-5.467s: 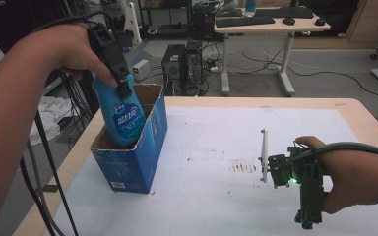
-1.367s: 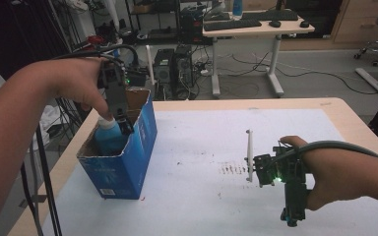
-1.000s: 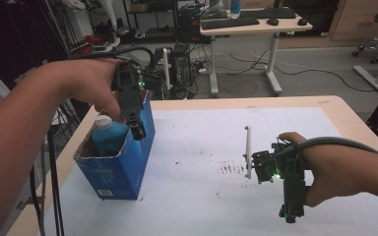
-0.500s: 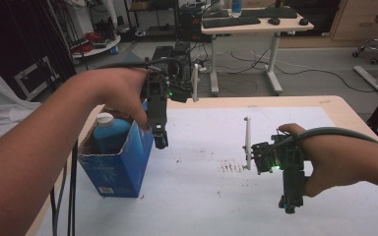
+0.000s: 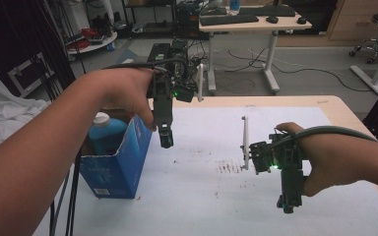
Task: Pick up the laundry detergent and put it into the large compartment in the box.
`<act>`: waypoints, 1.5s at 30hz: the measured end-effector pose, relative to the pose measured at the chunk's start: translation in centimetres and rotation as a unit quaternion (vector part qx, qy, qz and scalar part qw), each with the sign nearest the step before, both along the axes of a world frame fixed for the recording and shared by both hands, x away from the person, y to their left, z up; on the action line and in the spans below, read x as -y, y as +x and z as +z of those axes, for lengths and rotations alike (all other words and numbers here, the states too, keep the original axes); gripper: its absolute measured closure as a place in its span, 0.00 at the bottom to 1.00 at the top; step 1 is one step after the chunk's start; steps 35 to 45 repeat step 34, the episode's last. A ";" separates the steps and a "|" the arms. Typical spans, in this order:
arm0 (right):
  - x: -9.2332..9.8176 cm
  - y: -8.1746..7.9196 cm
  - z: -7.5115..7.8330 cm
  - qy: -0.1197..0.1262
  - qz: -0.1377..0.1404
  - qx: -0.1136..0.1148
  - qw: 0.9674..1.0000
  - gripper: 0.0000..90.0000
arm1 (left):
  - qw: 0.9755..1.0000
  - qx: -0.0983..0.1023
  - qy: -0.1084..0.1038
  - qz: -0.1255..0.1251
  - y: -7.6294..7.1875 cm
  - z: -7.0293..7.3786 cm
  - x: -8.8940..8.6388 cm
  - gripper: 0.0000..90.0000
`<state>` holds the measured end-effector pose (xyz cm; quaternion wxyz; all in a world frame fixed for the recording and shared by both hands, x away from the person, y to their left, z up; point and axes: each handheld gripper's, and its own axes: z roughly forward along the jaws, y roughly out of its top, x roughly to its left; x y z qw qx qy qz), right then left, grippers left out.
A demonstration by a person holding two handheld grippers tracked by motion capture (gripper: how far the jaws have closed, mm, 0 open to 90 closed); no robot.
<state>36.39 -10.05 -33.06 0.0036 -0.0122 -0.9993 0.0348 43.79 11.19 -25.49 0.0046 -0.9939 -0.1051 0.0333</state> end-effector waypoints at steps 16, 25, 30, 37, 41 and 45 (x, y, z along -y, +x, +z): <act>0.0 0.6 -0.3 -0.002 0.011 0.000 1.000 0.02 | 1.000 0.002 0.001 0.005 1.1 -0.9 0.3 0.02; 0.1 0.3 -0.2 -0.010 -0.003 0.000 1.000 0.02 | 1.000 0.005 -0.001 0.007 1.0 -0.8 0.3 0.02; 0.2 0.2 -0.1 -0.008 -0.007 -0.001 1.000 0.02 | 1.000 0.004 0.002 0.002 0.8 -0.8 0.4 0.02; 0.2 0.3 -0.1 -0.004 0.013 0.005 1.000 0.02 | 1.000 0.006 -0.001 0.004 0.8 -0.7 0.5 0.02; 0.2 0.3 -0.1 -0.004 0.013 0.005 1.000 0.02 | 1.000 0.006 -0.001 0.004 0.8 -0.7 0.5 0.02; 0.2 0.3 -0.1 -0.004 0.013 0.005 1.000 0.02 | 1.000 0.006 -0.001 0.004 0.8 -0.7 0.5 0.02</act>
